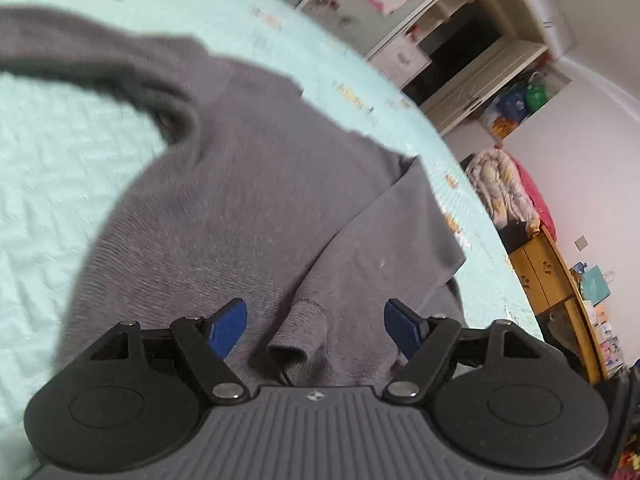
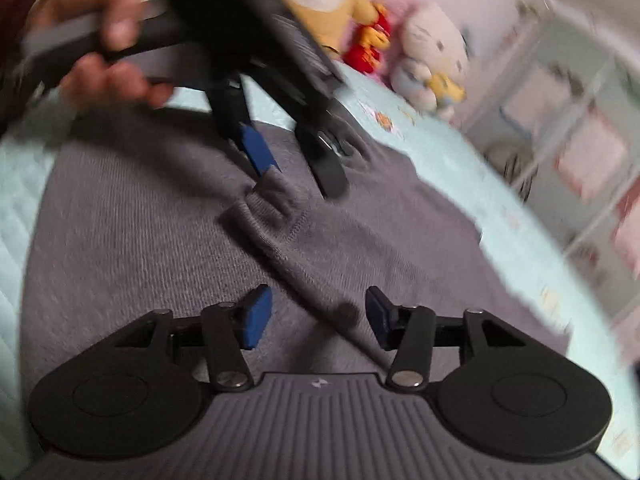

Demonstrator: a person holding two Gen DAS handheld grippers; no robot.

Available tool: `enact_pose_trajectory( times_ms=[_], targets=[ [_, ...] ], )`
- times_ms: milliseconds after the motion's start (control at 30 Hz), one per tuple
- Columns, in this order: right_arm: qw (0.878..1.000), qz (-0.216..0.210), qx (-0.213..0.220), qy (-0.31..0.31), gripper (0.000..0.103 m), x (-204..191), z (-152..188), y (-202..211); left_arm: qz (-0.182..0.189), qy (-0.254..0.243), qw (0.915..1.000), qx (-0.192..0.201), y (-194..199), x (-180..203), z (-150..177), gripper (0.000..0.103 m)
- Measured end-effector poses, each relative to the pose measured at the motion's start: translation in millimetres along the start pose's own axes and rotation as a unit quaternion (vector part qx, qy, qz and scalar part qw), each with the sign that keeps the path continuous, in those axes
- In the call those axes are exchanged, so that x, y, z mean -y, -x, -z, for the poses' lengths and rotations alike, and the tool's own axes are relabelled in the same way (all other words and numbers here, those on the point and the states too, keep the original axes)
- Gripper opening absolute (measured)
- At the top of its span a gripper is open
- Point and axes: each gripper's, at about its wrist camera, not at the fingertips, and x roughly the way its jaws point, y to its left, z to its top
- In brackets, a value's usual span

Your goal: Fold clothes

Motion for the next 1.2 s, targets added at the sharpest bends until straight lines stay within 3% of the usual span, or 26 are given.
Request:
enact_pose_trajectory(
  times_ms=[67, 133, 167, 267, 367, 533, 567, 633, 667, 733, 767, 833, 900, 933, 1000, 1033, 1100, 1167, 1200],
  targets=[
    [1.000, 0.001, 0.004, 0.020, 0.054, -1.7, -3.2, -1.3, 0.007, -0.001, 0.9999, -0.009, -2.8, 0.4, -7.1, 0.066],
    [0.999, 0.002, 0.009, 0.033, 0.055, -2.3, -5.9, -4.0, 0.015, -0.004, 0.9994, -0.030, -5.1, 1.6, -13.3, 0.014],
    [0.999, 0.003, 0.012, 0.039, 0.055, -3.1, -6.7, -5.9, 0.015, -0.002, 0.9990, -0.042, -8.1, 1.8, -16.0, 0.007],
    [0.998, 0.010, 0.021, 0.055, 0.055, -7.9, -8.9, -9.8, 0.017, 0.010, 0.9986, -0.049, -9.5, 1.0, -17.5, 0.007],
    [0.997, 0.021, 0.034, 0.064, 0.055, -13.0, -10.9, -13.7, 0.043, 0.050, 0.9968, -0.047, -10.6, -0.5, -18.9, 0.007],
    [0.993, 0.067, 0.059, 0.078, 0.053, -19.0, -9.0, -19.3, 0.094, 0.138, 0.9852, -0.039, -9.2, 2.2, -24.9, 0.007],
    [0.992, 0.080, 0.065, 0.073, 0.049, -18.0, -8.4, -17.7, 0.102, 0.150, 0.9827, -0.037, -8.6, 4.5, -26.5, 0.007],
    [0.991, 0.095, 0.077, 0.047, 0.024, -11.2, -7.6, -10.6, 0.115, 0.172, 0.9779, -0.029, -5.5, 9.0, -30.6, 0.007],
    [0.991, 0.099, 0.084, 0.028, 0.006, -5.4, -7.3, -5.3, 0.120, 0.180, 0.9760, -0.025, -3.6, 11.7, -32.9, 0.007],
    [0.989, 0.106, 0.097, -0.025, 0.004, 12.1, -6.1, 9.0, 0.131, 0.193, 0.9722, -0.012, -0.7, 18.0, -36.7, 0.009],
    [0.987, 0.103, 0.103, -0.063, 0.003, 25.4, -5.2, 17.0, 0.139, 0.197, 0.9705, -0.001, 0.1, 21.9, -38.0, 0.013],
    [0.976, 0.095, 0.119, -0.154, 0.003, 61.4, 1.8, 32.5, 0.154, 0.205, 0.9662, 0.028, 3.2, 29.3, -39.0, 0.060],
    [0.953, 0.086, 0.138, -0.254, 0.003, 103.3, 12.1, 47.8, 0.165, 0.215, 0.9594, 0.079, 10.3, 35.3, -36.3, 0.076],
    [0.937, 0.083, 0.148, -0.305, 0.003, 125.2, 18.7, 55.8, 0.173, 0.214, 0.9555, 0.106, 15.0, 39.0, -34.4, 0.077],
    [0.887, 0.088, 0.178, -0.416, 0.003, 175.9, 43.8, 75.2, 0.188, 0.196, 0.9541, 0.126, 18.9, 49.1, -35.0, 0.078],
    [0.856, 0.105, 0.197, -0.467, 0.003, 199.4, 64.8, 88.8, 0.191, 0.182, 0.9558, 0.130, 18.9, 54.8, -35.2, 0.079],
    [0.783, 0.141, 0.231, -0.560, 0.003, 244.2, 107.7, 116.5, 0.168, 0.143, 0.9695, 0.108, 10.0, 68.2, -35.1, 0.079],
    [0.710, 0.200, 0.261, -0.623, 0.003, 270.0, 156.6, 149.9, 0.134, 0.106, 0.9814, 0.087, -4.6, 78.1, -29.9, 0.079],
    [0.682, 0.238, 0.265, -0.639, 0.003, 277.2, 180.9, 166.2, 0.116, 0.090, 0.9863, 0.075, -15.8, 79.0, -25.4, 0.079]
  ],
)
